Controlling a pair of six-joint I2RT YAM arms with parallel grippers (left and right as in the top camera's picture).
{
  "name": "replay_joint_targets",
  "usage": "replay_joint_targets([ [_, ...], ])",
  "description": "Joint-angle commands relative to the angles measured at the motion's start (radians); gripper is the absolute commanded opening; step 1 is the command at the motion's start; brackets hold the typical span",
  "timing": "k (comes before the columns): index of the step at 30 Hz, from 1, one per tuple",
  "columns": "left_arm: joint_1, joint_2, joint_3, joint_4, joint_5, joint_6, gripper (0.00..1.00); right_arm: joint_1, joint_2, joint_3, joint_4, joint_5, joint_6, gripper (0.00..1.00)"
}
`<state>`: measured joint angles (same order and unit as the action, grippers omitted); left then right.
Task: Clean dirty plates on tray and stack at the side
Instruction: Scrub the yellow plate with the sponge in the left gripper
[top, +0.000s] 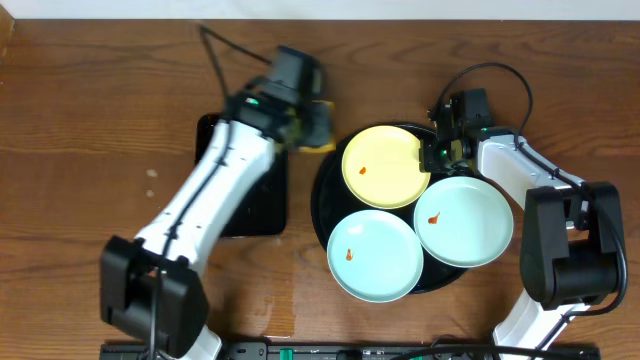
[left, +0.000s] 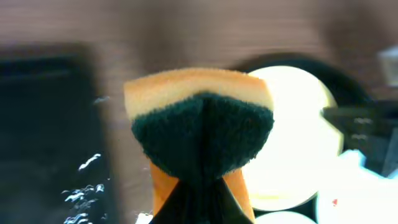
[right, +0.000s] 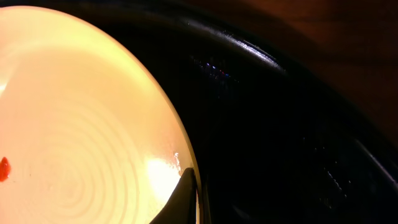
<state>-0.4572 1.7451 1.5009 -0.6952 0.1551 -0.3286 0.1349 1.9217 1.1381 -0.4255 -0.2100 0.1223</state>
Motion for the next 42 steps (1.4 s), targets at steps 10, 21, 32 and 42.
replay_joint_targets([
  [10,-0.166,0.25,0.015,0.222,0.074,-0.233,0.07,0.004,0.03,-0.009,-0.036,0.034,0.016,0.01],
  [21,-0.172,0.423,0.015,0.286,0.177,-0.249,0.08,0.004,0.03,-0.009,-0.05,0.033,0.02,0.01],
  [32,-0.172,0.426,0.015,0.061,-0.187,-0.04,0.08,0.004,0.03,-0.009,-0.072,0.034,0.021,0.01],
  [42,-0.172,0.426,0.1,-0.09,-0.401,-0.024,0.07,0.004,0.03,-0.009,-0.087,0.042,0.023,0.01],
])
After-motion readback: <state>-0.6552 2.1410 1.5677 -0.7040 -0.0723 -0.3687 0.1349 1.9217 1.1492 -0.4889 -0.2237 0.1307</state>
